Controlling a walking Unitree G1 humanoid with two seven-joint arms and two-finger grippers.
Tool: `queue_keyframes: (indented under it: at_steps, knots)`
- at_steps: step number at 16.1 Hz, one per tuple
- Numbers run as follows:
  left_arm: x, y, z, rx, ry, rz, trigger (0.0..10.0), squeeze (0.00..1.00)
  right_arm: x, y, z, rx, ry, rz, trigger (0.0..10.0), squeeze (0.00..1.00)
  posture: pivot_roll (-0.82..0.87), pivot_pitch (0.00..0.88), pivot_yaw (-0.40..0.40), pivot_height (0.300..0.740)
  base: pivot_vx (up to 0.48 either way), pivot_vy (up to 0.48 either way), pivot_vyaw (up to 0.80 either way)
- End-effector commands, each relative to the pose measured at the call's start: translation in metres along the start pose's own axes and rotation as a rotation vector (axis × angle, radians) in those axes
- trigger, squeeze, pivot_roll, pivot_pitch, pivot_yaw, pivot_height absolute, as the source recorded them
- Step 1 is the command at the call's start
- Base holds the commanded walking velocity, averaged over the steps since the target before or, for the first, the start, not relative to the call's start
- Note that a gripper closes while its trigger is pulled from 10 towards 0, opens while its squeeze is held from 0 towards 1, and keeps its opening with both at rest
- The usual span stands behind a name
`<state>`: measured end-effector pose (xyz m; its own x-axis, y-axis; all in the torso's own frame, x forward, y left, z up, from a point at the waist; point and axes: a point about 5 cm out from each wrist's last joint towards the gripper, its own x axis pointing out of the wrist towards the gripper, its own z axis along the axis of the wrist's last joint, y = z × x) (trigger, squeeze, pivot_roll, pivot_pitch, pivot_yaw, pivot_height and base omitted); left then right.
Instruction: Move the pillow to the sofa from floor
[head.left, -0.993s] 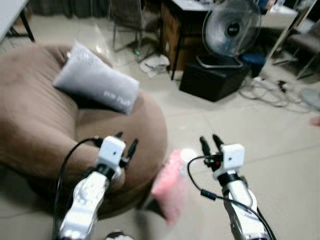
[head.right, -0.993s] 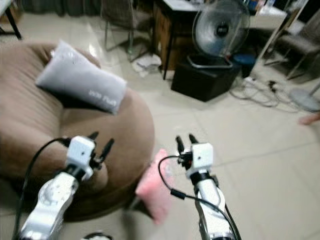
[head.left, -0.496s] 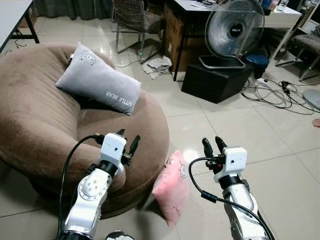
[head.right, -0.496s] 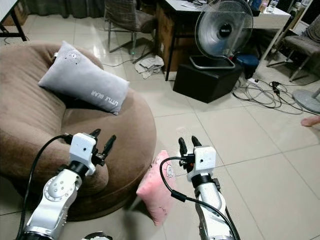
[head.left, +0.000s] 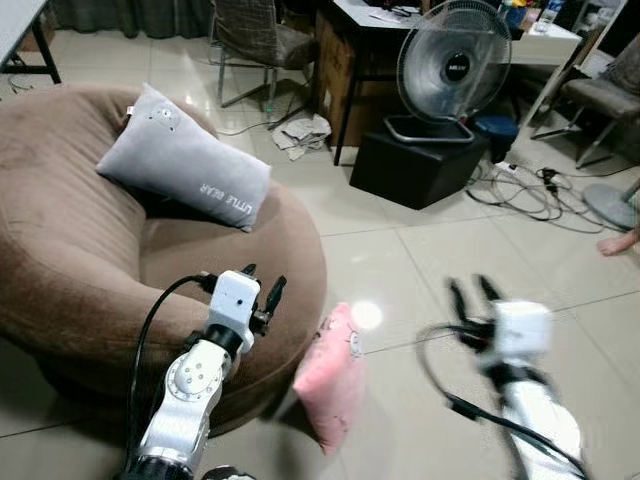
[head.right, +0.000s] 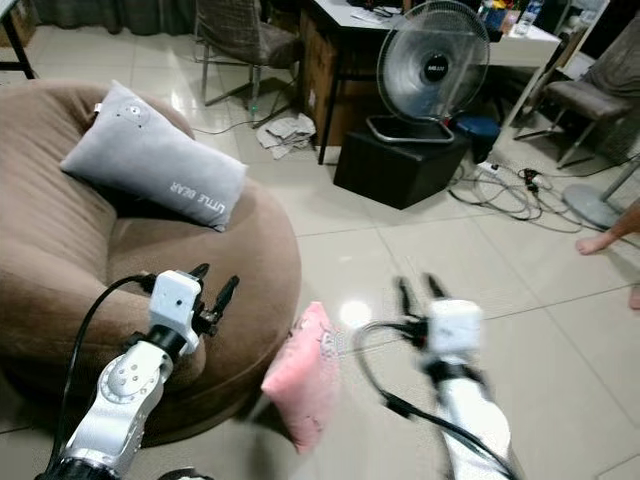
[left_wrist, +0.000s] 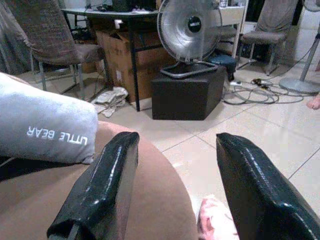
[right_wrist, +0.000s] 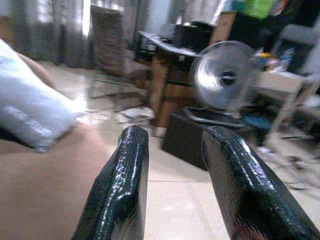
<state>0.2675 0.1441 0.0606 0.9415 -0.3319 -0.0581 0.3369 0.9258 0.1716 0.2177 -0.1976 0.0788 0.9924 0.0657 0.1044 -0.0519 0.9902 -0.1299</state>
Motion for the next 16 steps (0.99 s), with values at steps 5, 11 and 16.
queue_keyframes:
  at_steps: [5,11,16]
  knots:
    - [0.004,-0.004,0.005,0.021,-0.023,-0.018,10.0,0.0,0.0,-0.009,-0.007,0.019,0.018,-0.058,10.0,0.0,-0.04,0.0,-0.128,0.74,0.0,0.0,0.0]
    - [-0.016,0.03,0.031,0.158,-0.055,0.0,10.0,0.0,0.029,0.028,-0.025,0.091,0.066,0.017,10.0,0.0,0.22,0.031,-0.05,0.74,0.0,0.0,0.0]
    - [-0.016,0.022,0.033,0.128,-0.058,-0.007,10.0,0.0,0.043,0.04,-0.03,0.173,0.065,0.028,10.0,0.0,0.21,0.043,-0.114,0.74,0.0,0.0,0.0]
